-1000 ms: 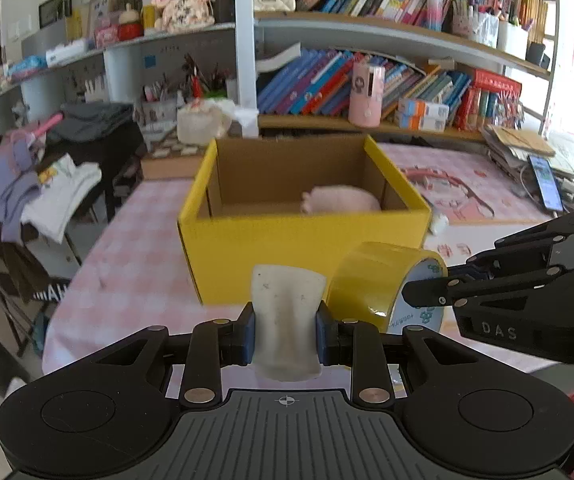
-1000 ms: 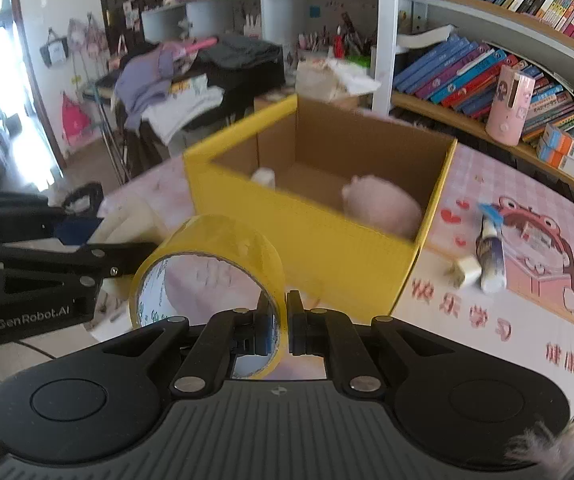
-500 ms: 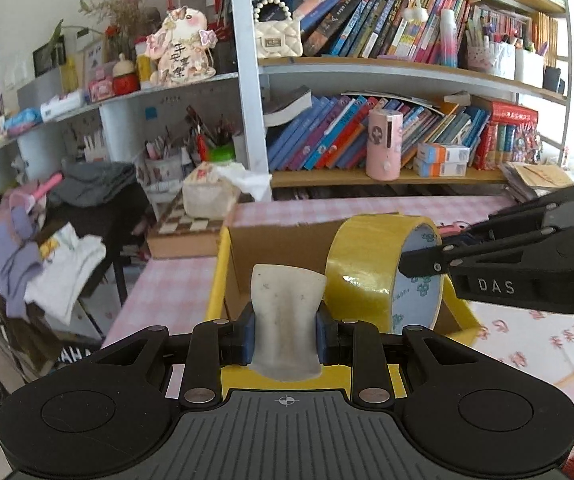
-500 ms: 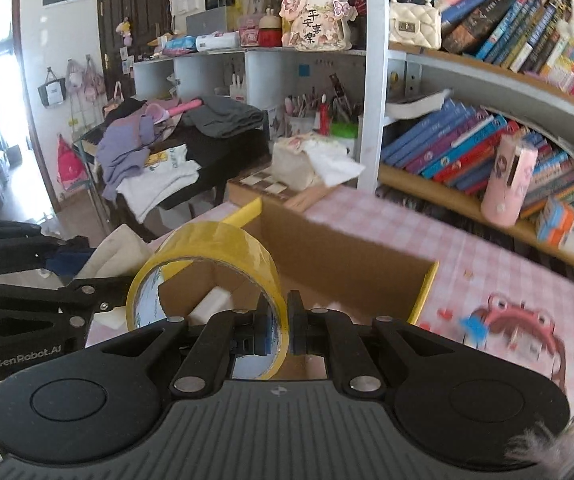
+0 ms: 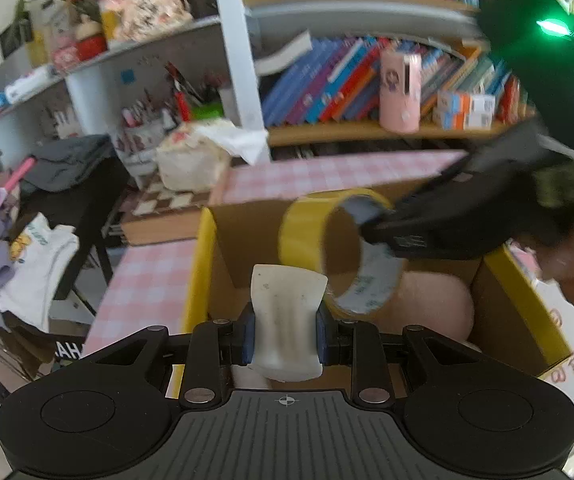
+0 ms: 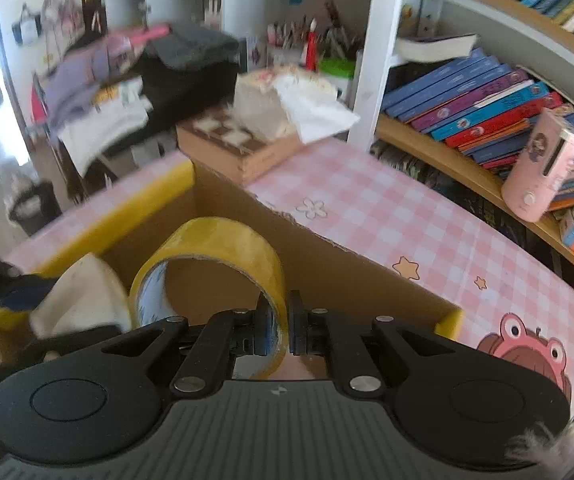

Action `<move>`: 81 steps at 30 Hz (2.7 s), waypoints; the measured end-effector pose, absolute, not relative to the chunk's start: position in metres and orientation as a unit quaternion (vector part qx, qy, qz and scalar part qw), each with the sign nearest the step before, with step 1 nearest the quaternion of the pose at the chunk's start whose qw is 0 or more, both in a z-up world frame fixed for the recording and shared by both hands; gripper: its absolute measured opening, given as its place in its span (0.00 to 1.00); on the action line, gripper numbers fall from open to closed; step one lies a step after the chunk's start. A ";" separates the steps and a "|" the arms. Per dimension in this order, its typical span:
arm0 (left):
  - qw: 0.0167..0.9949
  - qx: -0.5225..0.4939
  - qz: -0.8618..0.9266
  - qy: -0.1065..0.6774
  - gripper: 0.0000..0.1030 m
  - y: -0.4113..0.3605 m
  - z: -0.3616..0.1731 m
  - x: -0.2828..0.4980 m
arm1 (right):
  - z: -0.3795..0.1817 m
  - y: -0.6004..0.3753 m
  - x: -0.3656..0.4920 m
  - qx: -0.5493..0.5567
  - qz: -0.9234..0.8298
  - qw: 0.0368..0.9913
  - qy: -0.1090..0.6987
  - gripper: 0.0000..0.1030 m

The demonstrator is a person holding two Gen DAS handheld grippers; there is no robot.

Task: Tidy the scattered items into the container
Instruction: 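Lower the tape roll and cube into the box and open both grippers, then raise both open grippers out of the yellow box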

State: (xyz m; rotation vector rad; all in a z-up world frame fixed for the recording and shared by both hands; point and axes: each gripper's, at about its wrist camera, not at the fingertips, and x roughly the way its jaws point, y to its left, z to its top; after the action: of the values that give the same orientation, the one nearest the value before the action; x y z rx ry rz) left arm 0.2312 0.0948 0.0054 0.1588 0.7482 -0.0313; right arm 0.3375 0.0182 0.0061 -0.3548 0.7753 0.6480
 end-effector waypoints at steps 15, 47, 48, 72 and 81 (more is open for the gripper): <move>0.898 0.061 -0.030 0.435 0.27 0.093 -0.031 0.252 | -0.041 0.069 0.374 -0.225 0.325 0.813 0.427 0.07; 0.947 0.020 -0.007 0.321 0.78 0.088 0.035 0.181 | 0.057 -0.014 0.286 -0.082 0.297 0.901 0.304 0.30; 0.949 0.021 -0.004 0.316 0.79 0.089 0.038 0.175 | 0.059 -0.018 0.281 -0.078 0.293 0.904 0.301 0.30; 0.961 -0.003 0.031 0.275 0.83 0.094 0.057 0.066 | 0.061 -0.116 0.138 -0.031 0.196 0.942 0.270 0.30; 0.955 0.006 0.018 0.296 0.83 0.078 0.038 0.029 | 0.035 -0.119 0.083 -0.048 0.182 0.941 0.281 0.35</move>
State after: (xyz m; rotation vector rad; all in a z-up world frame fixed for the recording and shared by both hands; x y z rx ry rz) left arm 0.0291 0.0784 0.0385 0.0128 0.6015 0.0365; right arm 0.0833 -0.1193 0.0346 -0.0979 0.5729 0.3709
